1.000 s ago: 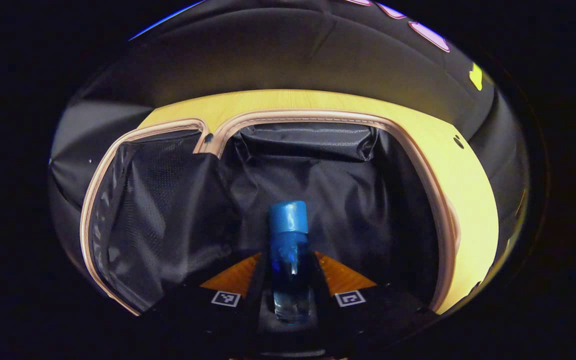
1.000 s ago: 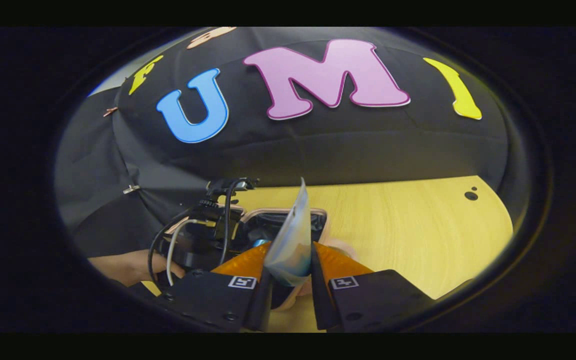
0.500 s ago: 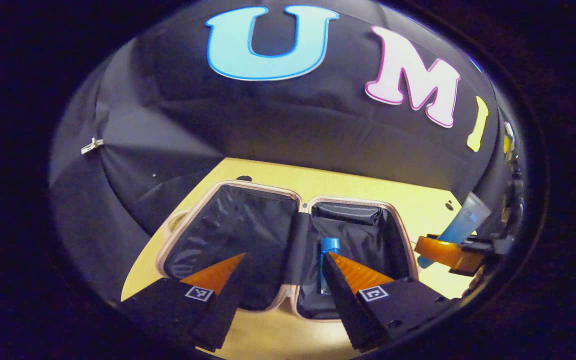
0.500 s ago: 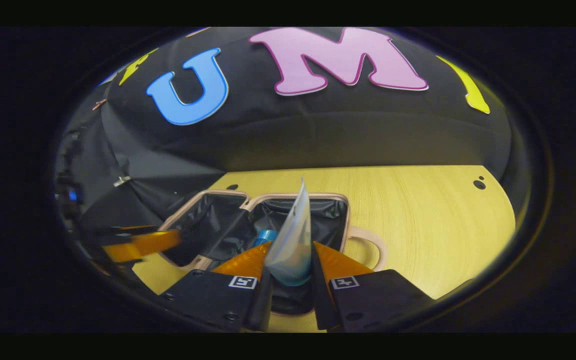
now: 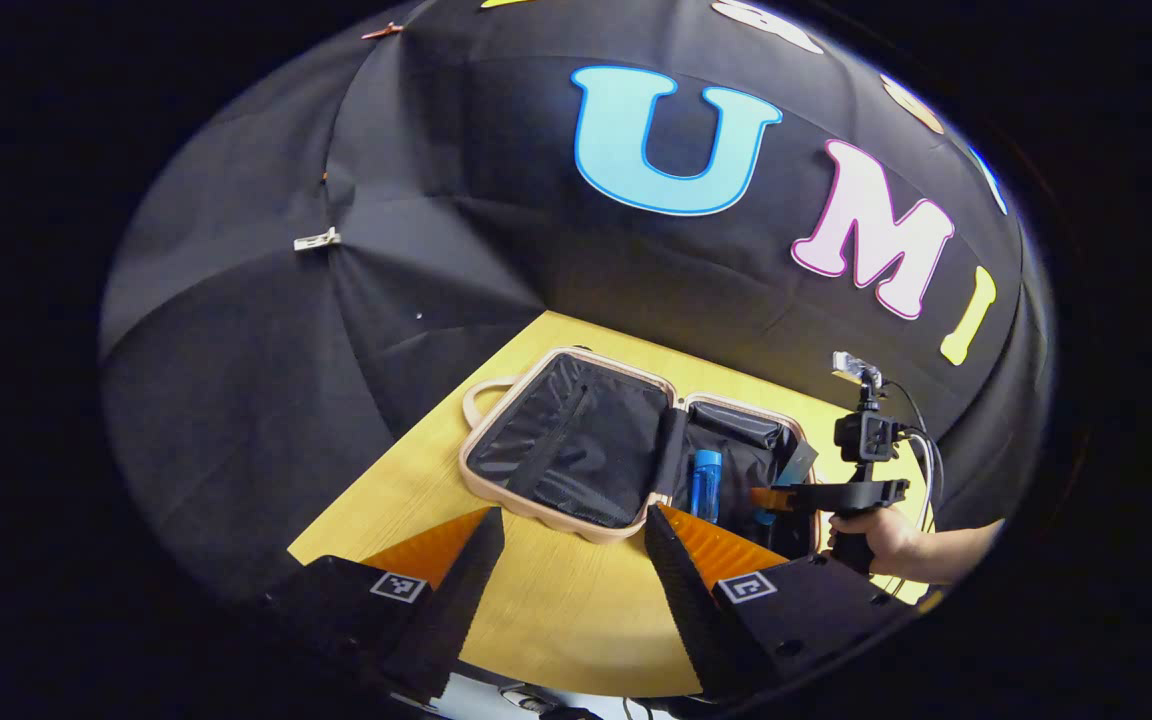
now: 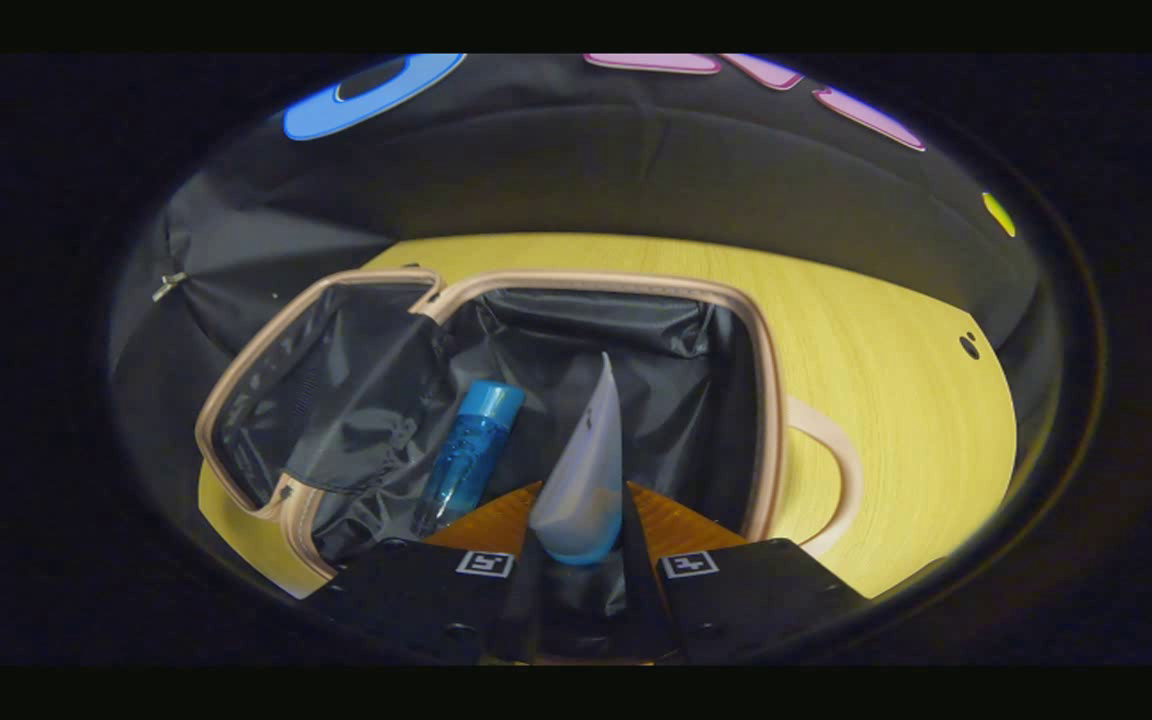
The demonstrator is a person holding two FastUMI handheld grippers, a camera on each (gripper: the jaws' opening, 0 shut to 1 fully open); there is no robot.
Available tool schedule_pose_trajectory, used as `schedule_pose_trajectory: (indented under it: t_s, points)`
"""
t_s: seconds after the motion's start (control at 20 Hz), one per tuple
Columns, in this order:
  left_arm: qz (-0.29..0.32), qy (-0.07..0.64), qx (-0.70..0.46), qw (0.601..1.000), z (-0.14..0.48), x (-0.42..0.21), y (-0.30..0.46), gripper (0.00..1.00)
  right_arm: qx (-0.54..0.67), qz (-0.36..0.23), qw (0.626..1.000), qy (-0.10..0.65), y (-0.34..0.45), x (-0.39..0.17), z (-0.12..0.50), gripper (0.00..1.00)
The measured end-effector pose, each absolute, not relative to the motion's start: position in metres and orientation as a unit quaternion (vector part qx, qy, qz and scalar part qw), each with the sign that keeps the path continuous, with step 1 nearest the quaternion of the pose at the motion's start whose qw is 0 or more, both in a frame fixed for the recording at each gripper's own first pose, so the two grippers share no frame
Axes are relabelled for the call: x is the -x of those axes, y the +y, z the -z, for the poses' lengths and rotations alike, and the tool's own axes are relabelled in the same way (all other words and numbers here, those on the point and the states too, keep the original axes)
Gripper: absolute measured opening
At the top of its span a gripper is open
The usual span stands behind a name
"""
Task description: First open the suitcase, pack the skin care products into it, and then close the suitcase.
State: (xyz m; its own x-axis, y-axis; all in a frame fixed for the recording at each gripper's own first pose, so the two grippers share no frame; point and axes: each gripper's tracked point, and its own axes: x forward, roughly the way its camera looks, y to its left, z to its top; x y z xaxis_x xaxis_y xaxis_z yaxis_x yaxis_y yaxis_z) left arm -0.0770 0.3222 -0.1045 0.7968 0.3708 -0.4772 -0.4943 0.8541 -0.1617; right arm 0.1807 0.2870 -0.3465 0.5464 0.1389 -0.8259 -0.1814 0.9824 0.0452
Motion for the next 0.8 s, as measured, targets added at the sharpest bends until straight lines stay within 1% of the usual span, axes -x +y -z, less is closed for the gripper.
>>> schedule_pose_trajectory:
  t_s: [0.1,0.15,0.2,0.25,0.35,0.4,0.45,0.5,0.55,0.65,0.7,0.75,0.8]
  points:
    - [-0.226,0.218,0.141,0.939,0.11,0.074,0.322,0.9,0.036,-0.079,0.872,0.482,0.285,-0.181,0.356,0.39]
    - [-0.228,0.22,0.139,0.938,0.114,0.073,0.326,0.9,0.041,-0.075,0.878,0.472,0.287,-0.186,0.356,0.3]
    - [-0.232,0.226,0.137,0.936,0.121,0.071,0.333,0.9,0.044,-0.069,0.876,0.475,0.287,-0.186,0.357,0.39]
    - [-0.236,0.228,0.135,0.935,0.124,0.067,0.34,0.9,0.041,-0.064,0.872,0.484,0.286,-0.183,0.358,0.38]
    - [-0.252,0.22,0.129,0.934,0.129,0.057,0.365,0.9,0.04,-0.056,0.876,0.478,0.285,-0.186,0.357,0.43]
    - [-0.26,0.221,0.128,0.931,0.134,0.056,0.378,0.9,0.04,-0.058,0.877,0.475,0.286,-0.188,0.353,0.41]
    - [-0.27,0.224,0.128,0.928,0.139,0.056,0.392,0.9,0.038,-0.061,0.879,0.472,0.286,-0.186,0.346,0.37]
    - [-0.277,0.222,0.128,0.926,0.145,0.053,0.411,0.9,0.033,-0.063,0.881,0.468,0.283,-0.183,0.335,0.41]
    - [-0.28,0.22,0.13,0.925,0.148,0.048,0.425,0.9,0.024,-0.059,0.89,0.451,0.278,-0.181,0.318,0.68]
    - [-0.289,0.226,0.132,0.921,0.16,0.04,0.458,0.9,0.0,-0.066,0.915,0.397,0.274,-0.174,0.278,0.82]
    - [-0.294,0.235,0.134,0.917,0.169,0.036,0.476,0.9,-0.004,-0.071,0.926,0.372,0.269,-0.167,0.258,0.78]
    - [-0.301,0.237,0.139,0.913,0.177,0.029,0.494,0.9,-0.007,-0.077,0.933,0.351,0.263,-0.156,0.241,0.89]
    - [-0.297,0.234,0.155,0.913,0.185,0.019,0.507,0.9,-0.007,-0.082,0.939,0.335,0.256,-0.144,0.227,0.91]
